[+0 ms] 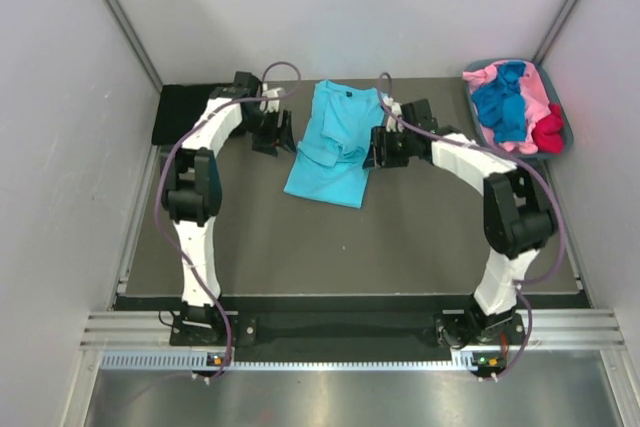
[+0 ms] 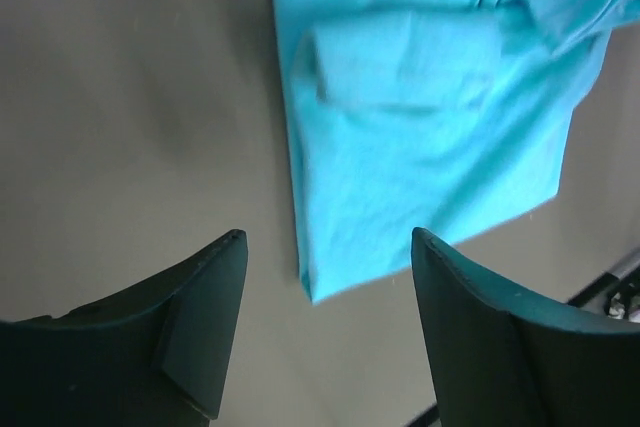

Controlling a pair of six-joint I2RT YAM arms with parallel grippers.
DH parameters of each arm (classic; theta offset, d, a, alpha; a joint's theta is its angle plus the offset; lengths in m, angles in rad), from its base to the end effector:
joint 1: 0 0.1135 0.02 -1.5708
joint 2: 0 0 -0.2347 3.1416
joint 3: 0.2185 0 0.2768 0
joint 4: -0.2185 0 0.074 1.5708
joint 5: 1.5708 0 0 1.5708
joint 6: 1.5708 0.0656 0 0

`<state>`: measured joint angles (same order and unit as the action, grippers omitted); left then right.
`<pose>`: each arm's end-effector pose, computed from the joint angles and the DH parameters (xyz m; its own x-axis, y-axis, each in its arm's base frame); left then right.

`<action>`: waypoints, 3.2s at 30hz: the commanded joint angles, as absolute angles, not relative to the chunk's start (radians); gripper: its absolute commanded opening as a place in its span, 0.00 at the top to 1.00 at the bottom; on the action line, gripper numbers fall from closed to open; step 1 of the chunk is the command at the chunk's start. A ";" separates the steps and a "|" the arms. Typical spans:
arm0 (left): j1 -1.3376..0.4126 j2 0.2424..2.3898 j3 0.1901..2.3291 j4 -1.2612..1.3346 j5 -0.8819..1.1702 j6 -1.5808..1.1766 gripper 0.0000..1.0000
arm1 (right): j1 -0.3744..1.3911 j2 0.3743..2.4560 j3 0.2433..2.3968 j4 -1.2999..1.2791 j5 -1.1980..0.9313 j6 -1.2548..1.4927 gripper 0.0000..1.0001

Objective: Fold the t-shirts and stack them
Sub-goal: Fold the tshirt

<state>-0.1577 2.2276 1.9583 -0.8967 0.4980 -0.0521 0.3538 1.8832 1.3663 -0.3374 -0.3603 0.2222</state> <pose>0.4806 -0.1082 0.1643 -0.9234 0.1005 -0.3704 0.2761 0.8445 -0.4590 0.4100 0.1761 0.1534 -0.8093 -0.0791 -0.5820 -0.3722 0.8356 0.4041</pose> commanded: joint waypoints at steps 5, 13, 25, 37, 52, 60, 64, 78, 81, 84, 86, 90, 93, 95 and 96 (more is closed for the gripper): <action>-0.106 2.105 1.672 -0.988 0.618 -0.081 0.29 | 0.350 1.746 1.037 -0.252 -0.644 0.541 0.46; -0.107 2.134 1.608 -0.957 0.660 -0.135 0.29 | 0.410 1.807 0.994 -0.169 -0.686 0.633 0.46; -0.137 2.224 1.666 -0.927 0.663 -0.163 0.43 | 0.426 1.896 1.037 -0.112 -0.646 0.673 0.48; -0.144 2.237 1.663 -0.917 0.623 -0.175 0.60 | 0.410 1.953 1.069 -0.097 -0.571 0.709 0.57; -0.163 2.188 1.634 -0.894 0.620 -0.170 1.00 | 0.379 1.882 0.979 -0.101 -0.589 0.677 1.00; -0.213 2.007 1.531 -0.891 0.649 -0.153 1.00 | 0.334 1.741 1.052 -0.230 -0.658 0.560 1.00; -0.265 1.902 1.503 -0.879 0.672 -0.135 1.00 | 0.304 1.662 1.063 -0.340 -0.690 0.509 1.00; -0.330 1.792 1.562 -0.928 0.643 -0.072 1.00 | 0.215 1.532 1.221 -0.561 -0.713 0.347 1.00; -0.328 1.796 1.601 -0.925 0.644 -0.071 1.00 | 0.213 1.540 1.273 -0.564 -0.703 0.334 1.00; -0.318 1.813 1.646 -0.925 0.673 -0.071 1.00 | 0.215 1.558 1.319 -0.565 -0.699 0.310 1.00; -0.304 1.822 1.681 -0.901 0.695 -0.095 1.00 | 0.210 1.580 1.344 -0.566 -0.698 0.284 1.00; -0.291 1.870 1.770 -0.876 0.693 -0.104 1.00 | 0.190 1.601 1.330 -0.513 -0.693 0.302 1.00; -0.290 1.908 1.804 -0.877 0.699 -0.098 1.00 | 0.189 1.620 1.336 -0.489 -0.683 0.287 1.00; -0.290 1.930 1.825 -0.877 0.707 -0.103 1.00 | 0.187 1.647 1.368 -0.483 -0.677 0.266 1.00; -0.290 1.953 1.833 -0.873 0.707 -0.103 1.00 | 0.184 1.660 1.383 -0.479 -0.675 0.259 1.00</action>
<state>-0.2901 1.9034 1.7931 -0.8955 0.6754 -0.1028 0.2005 1.6333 1.3128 -0.5358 -0.6830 0.3038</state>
